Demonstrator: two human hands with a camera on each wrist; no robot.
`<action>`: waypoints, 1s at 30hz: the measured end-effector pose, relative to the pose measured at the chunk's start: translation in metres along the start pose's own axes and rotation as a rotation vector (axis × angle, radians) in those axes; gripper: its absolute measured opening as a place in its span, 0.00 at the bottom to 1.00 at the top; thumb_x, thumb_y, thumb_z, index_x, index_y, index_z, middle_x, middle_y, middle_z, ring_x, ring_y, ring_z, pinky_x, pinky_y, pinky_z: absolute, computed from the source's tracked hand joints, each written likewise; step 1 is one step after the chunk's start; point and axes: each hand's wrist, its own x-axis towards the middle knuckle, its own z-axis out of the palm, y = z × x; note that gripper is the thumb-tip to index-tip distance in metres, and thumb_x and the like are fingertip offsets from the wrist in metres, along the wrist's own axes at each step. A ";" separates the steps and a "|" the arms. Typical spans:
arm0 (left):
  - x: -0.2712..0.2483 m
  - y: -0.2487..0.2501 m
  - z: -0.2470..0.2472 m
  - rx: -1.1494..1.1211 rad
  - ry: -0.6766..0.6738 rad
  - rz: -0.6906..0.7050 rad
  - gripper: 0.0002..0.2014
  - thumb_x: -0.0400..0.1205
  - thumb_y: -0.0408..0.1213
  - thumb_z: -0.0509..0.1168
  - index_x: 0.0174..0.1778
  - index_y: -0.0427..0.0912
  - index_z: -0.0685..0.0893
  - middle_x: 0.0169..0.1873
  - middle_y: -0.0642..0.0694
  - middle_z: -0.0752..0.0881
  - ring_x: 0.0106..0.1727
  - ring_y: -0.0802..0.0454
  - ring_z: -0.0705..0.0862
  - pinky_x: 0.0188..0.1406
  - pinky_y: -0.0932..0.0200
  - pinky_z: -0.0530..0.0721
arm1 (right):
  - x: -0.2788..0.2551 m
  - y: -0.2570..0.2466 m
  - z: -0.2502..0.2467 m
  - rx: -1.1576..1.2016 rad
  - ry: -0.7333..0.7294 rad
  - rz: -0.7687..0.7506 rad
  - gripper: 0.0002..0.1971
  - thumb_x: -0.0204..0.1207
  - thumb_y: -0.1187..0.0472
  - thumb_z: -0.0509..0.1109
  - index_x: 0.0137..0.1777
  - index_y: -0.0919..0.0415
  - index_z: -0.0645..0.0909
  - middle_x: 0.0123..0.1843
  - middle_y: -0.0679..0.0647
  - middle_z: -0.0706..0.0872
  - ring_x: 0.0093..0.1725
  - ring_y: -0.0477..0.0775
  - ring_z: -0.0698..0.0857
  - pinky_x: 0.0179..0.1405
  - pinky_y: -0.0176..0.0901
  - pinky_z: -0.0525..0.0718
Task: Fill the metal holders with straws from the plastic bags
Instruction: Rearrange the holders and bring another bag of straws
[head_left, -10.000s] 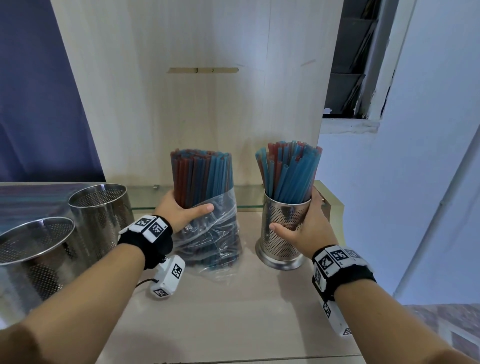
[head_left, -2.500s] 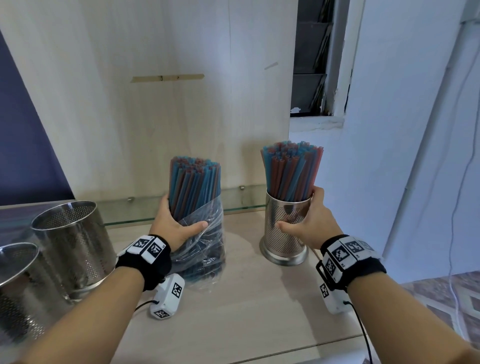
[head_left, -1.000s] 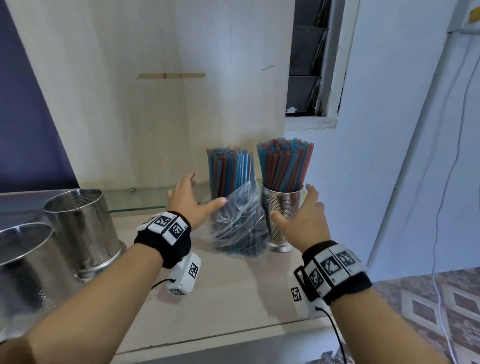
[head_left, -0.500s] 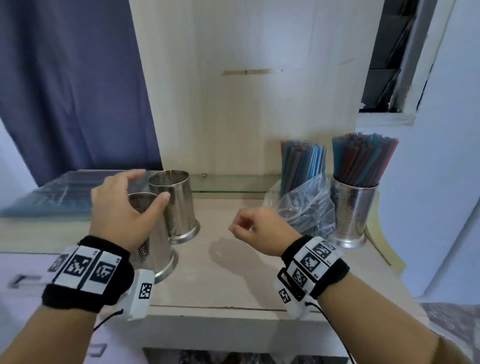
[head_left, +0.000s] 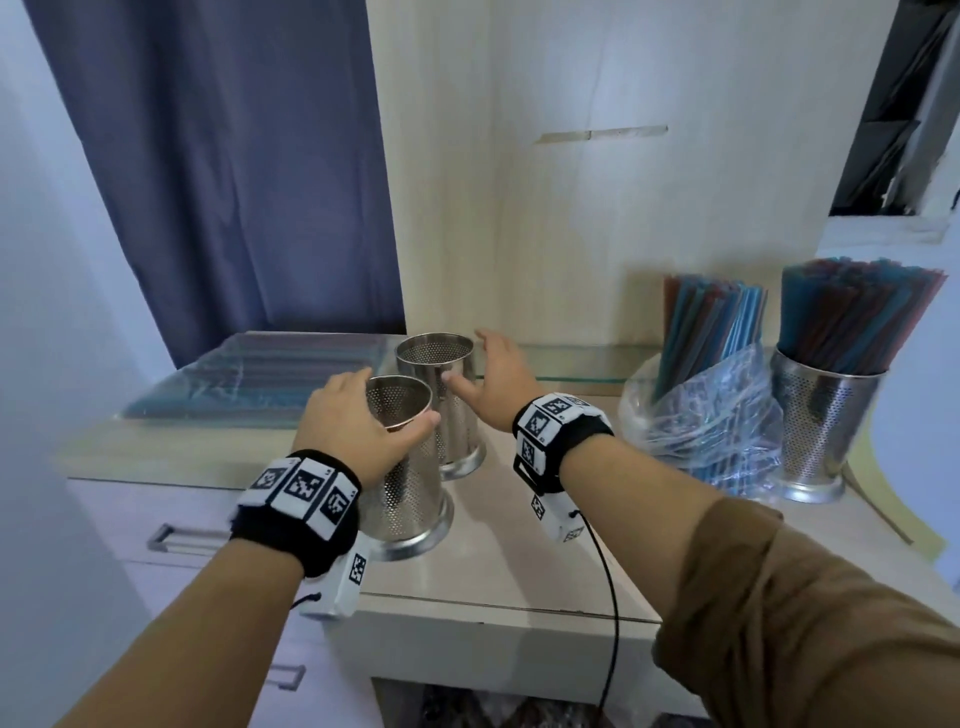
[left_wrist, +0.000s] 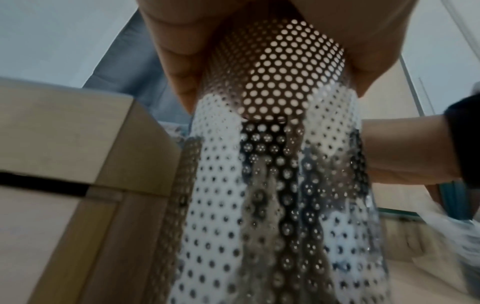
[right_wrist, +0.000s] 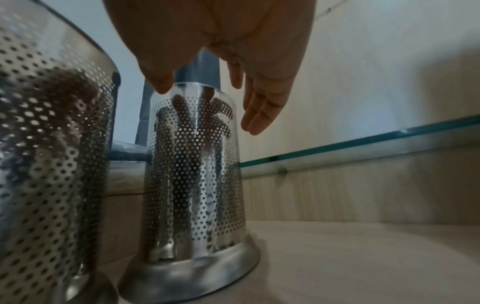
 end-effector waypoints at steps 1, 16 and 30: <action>0.000 -0.001 0.001 0.003 0.006 -0.002 0.51 0.69 0.70 0.68 0.80 0.37 0.68 0.75 0.38 0.74 0.75 0.41 0.71 0.76 0.48 0.66 | 0.004 0.000 0.005 0.026 -0.007 0.027 0.43 0.78 0.45 0.73 0.84 0.66 0.57 0.81 0.64 0.66 0.80 0.60 0.68 0.79 0.49 0.64; 0.001 -0.004 0.008 -0.059 0.053 -0.034 0.52 0.66 0.69 0.70 0.80 0.39 0.68 0.75 0.42 0.74 0.76 0.44 0.71 0.75 0.51 0.67 | 0.018 -0.004 0.020 0.312 0.035 0.230 0.45 0.60 0.45 0.88 0.72 0.60 0.69 0.59 0.49 0.83 0.59 0.49 0.84 0.54 0.37 0.79; 0.033 0.019 0.022 0.207 -0.054 -0.048 0.59 0.59 0.76 0.70 0.79 0.38 0.67 0.72 0.37 0.74 0.70 0.34 0.70 0.71 0.46 0.68 | -0.118 0.052 -0.110 0.111 0.085 0.245 0.52 0.61 0.41 0.85 0.81 0.57 0.64 0.63 0.45 0.81 0.58 0.43 0.78 0.55 0.32 0.72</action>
